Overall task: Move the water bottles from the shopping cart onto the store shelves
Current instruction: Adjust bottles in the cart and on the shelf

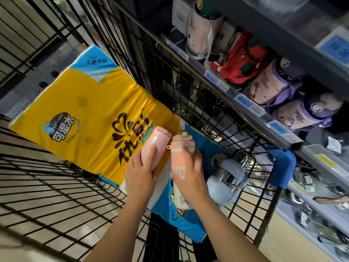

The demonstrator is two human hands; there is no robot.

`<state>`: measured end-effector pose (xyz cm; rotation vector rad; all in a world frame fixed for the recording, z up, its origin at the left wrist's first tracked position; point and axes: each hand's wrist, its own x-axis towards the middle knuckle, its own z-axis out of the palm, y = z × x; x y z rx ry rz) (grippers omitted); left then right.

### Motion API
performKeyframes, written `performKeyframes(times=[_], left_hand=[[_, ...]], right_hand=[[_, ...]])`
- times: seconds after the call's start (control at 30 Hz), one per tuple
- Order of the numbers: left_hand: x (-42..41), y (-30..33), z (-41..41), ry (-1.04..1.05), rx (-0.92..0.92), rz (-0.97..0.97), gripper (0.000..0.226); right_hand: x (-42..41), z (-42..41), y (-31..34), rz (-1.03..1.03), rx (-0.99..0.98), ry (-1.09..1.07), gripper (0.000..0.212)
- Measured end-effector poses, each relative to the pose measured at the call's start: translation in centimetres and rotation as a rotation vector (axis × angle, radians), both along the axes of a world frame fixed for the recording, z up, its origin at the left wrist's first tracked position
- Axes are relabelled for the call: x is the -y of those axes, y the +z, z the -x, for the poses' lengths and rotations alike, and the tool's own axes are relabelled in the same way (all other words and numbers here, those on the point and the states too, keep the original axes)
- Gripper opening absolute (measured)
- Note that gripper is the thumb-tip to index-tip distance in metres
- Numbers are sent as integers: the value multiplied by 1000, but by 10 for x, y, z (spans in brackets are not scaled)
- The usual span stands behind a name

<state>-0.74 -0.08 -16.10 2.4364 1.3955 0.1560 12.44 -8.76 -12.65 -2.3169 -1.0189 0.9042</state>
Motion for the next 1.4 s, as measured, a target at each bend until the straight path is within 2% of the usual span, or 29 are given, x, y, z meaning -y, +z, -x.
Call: performKeyframes(times=[0.13, 0.23, 0.33, 0.47, 0.63, 0.8, 0.9, 1.17, 1.23, 1.4], left_hand=[[-2, 1, 1, -6, 1, 16, 99], [-2, 1, 0, -8, -24, 18, 97], [-2, 2, -1, 12, -42, 19, 97], [-5, 5, 0, 20, -53, 41, 99], [-7, 10, -6, 58, 19, 159, 90], [-4, 15, -6, -22, 191, 206, 78], [4, 32, -16, 9, 275, 221, 81], [75, 126, -46, -70, 589, 47, 84], [99, 146, -55, -126, 630, 44, 86], [185, 185, -96, -198, 720, -4, 74]], right_hand=[[1, 2, 5, 196, 110, 13, 91], [-2, 8, 11, 314, 139, 41, 102], [-4, 7, 11, 359, 108, 56, 113], [-1, 4, 11, 374, 66, 9, 108], [10, 5, 27, 232, -80, -167, 106], [41, 1, 75, 3, -46, -234, 110], [56, -10, 111, -148, -6, -263, 113], [118, -38, 168, -507, 58, -404, 116], [145, -45, 173, -595, 21, -437, 114], [245, -78, 186, -731, 4, -508, 112]])
